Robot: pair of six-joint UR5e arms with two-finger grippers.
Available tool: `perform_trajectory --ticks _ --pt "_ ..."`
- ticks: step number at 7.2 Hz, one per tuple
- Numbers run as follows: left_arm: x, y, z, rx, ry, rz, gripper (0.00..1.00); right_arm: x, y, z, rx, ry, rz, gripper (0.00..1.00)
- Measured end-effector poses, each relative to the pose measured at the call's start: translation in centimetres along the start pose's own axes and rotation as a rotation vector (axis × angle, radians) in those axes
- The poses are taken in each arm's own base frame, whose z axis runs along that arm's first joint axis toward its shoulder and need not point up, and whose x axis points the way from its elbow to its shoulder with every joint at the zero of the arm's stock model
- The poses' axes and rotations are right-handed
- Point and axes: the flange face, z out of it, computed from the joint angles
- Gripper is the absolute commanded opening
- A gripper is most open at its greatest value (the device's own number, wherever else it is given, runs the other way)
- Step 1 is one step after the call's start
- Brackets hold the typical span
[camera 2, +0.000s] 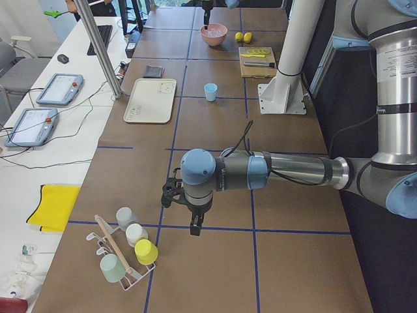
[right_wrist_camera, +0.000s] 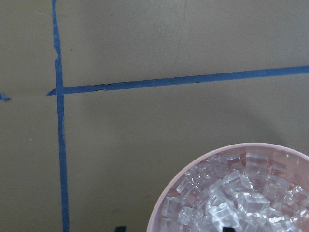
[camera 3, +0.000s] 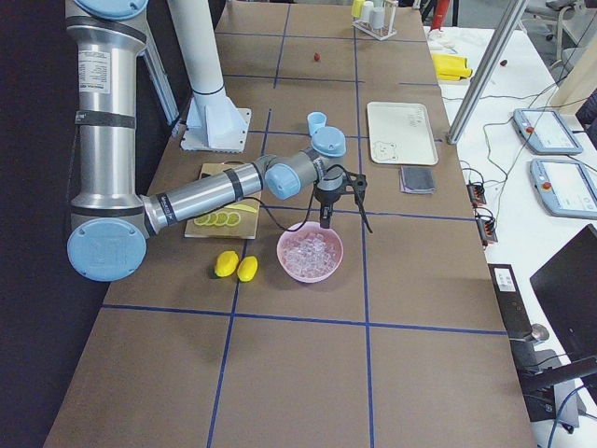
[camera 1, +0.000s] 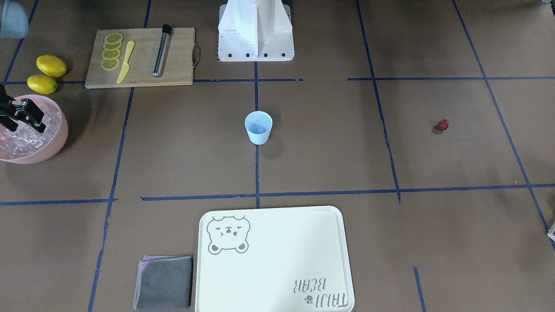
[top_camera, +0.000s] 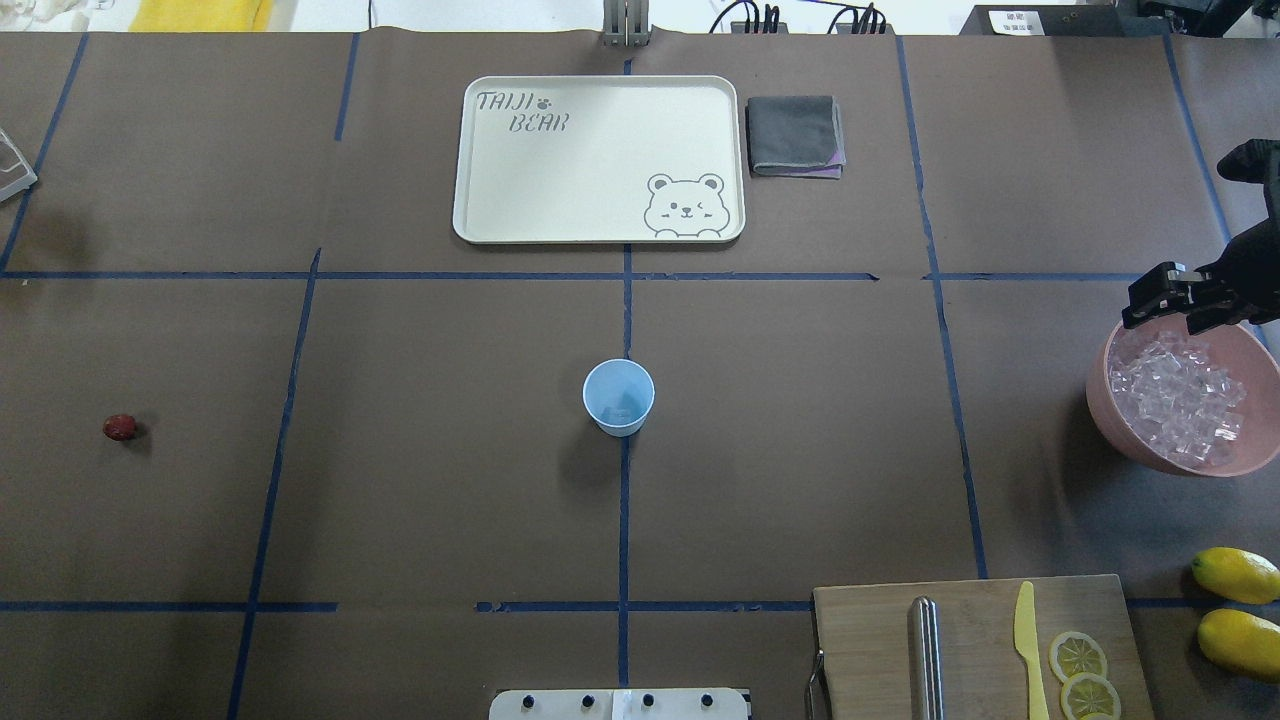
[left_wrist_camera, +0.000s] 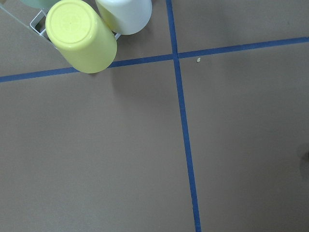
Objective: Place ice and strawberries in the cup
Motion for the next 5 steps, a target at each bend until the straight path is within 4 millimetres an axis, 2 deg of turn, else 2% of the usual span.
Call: perform_trajectory --ticks 3,5 --pt "0.0 0.0 0.0 0.000 0.000 0.000 1.00 1.3 -0.8 1.9 -0.023 0.025 -0.251 0.75" --pt "0.0 0.0 0.0 0.000 0.000 0.000 1.00 2.0 -1.2 2.8 -0.037 0.038 -0.341 0.75"
